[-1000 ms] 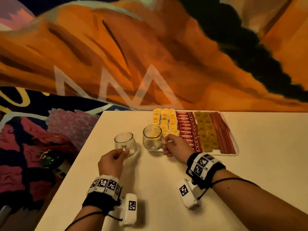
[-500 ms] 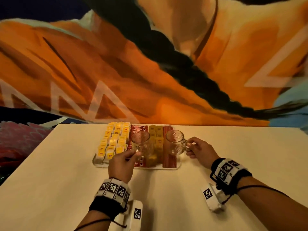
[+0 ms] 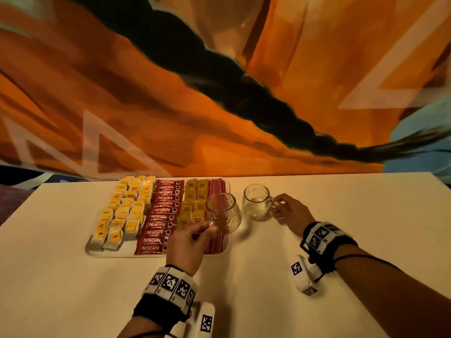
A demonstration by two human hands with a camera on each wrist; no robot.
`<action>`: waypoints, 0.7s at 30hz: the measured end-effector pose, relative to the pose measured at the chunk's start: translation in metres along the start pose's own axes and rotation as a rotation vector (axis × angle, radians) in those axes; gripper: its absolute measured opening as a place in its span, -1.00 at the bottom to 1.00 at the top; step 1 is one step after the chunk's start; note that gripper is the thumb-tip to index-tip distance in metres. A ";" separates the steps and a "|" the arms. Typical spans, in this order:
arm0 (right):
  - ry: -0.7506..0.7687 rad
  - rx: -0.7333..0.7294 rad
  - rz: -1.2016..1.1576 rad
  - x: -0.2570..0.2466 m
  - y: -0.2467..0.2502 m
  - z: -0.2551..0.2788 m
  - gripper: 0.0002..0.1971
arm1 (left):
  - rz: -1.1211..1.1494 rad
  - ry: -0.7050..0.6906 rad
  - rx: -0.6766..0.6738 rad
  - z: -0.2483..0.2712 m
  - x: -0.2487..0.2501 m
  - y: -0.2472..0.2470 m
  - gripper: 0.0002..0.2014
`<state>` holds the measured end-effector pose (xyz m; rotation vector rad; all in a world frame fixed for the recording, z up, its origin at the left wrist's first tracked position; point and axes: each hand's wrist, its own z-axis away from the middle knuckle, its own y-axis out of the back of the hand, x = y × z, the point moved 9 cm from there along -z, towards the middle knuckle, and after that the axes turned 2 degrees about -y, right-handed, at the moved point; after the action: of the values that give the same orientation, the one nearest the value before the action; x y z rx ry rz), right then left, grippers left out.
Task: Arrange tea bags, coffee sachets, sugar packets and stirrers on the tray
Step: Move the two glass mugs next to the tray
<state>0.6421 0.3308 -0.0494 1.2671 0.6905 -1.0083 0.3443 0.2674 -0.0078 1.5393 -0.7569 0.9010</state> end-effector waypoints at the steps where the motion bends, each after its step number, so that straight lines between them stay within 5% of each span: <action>1: -0.006 0.000 0.012 0.001 0.001 -0.004 -0.89 | 0.007 0.001 -0.002 -0.001 0.000 -0.002 -0.80; 16: 0.002 -0.039 -0.065 0.004 -0.009 -0.041 -0.90 | 0.082 -0.024 -0.003 -0.006 0.002 -0.009 -0.77; 21: 0.119 0.222 -0.052 -0.016 0.007 -0.013 -0.67 | 0.100 -0.044 0.004 -0.004 0.006 -0.011 -0.79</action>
<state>0.6427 0.3475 -0.0348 1.5190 0.7200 -1.0810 0.3566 0.2728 -0.0078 1.5401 -0.8710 0.9449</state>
